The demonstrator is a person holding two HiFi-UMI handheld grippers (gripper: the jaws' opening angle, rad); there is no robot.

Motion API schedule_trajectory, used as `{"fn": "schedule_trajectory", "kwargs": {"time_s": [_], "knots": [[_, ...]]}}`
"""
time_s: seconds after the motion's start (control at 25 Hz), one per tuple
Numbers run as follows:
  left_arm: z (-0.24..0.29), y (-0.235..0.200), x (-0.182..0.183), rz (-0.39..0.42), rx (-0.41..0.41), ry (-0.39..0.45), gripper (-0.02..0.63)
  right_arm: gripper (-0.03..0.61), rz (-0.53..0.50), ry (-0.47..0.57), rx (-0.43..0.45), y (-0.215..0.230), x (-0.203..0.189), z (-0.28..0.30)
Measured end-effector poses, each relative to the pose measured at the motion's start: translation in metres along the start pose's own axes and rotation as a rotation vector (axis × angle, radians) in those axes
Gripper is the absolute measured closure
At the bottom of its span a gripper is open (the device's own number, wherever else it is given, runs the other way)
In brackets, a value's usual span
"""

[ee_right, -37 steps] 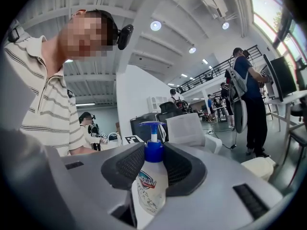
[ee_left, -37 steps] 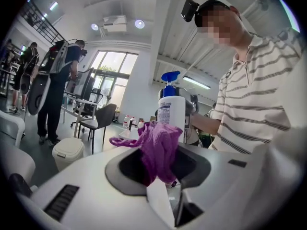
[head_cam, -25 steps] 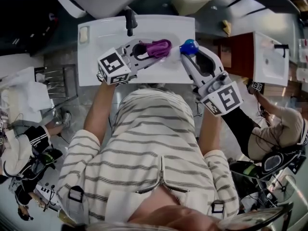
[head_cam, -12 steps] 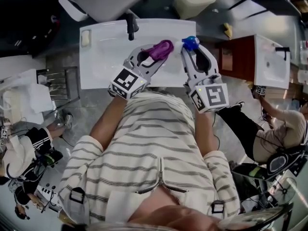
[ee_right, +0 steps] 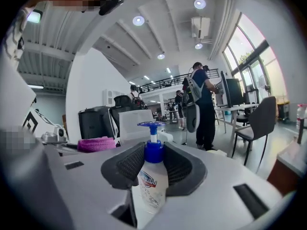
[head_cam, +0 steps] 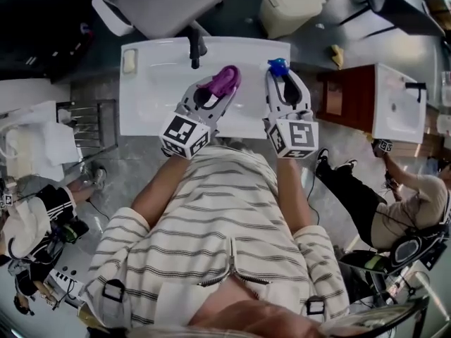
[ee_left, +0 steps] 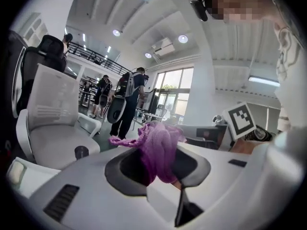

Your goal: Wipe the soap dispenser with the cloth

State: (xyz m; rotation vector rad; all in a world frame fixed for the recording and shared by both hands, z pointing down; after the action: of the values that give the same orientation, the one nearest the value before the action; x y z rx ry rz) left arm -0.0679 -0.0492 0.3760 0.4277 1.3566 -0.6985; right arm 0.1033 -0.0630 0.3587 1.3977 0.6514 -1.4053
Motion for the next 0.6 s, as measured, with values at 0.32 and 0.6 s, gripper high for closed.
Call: {"fn": "schedule_trajectory", "kwargs": {"time_s": [0.32, 0.6], "knots": [[0.007, -0.015, -0.023, 0.084, 0.122, -0.079, 0.483, 0.453, 0.034, 0.005, -0.033, 0.032, -0.040, 0.045], [0.022, -0.018, -0.036, 0.137, 0.142, -0.095, 0.483, 0.453, 0.043, -0.015, -0.057, 0.061, -0.071, 0.077]]}}
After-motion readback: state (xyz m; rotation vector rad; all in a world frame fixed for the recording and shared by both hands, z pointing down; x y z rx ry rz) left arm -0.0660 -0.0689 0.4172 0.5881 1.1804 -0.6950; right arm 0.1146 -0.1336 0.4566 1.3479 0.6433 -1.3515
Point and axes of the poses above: the fingertips, and each gripper's own axes: z forward along the fingers, y to its right, x out of its top, the point moved 6 cm from there along -z, backward along the fingers, and after that the axes turned 9 degrees about z, right-handed, at the moved point
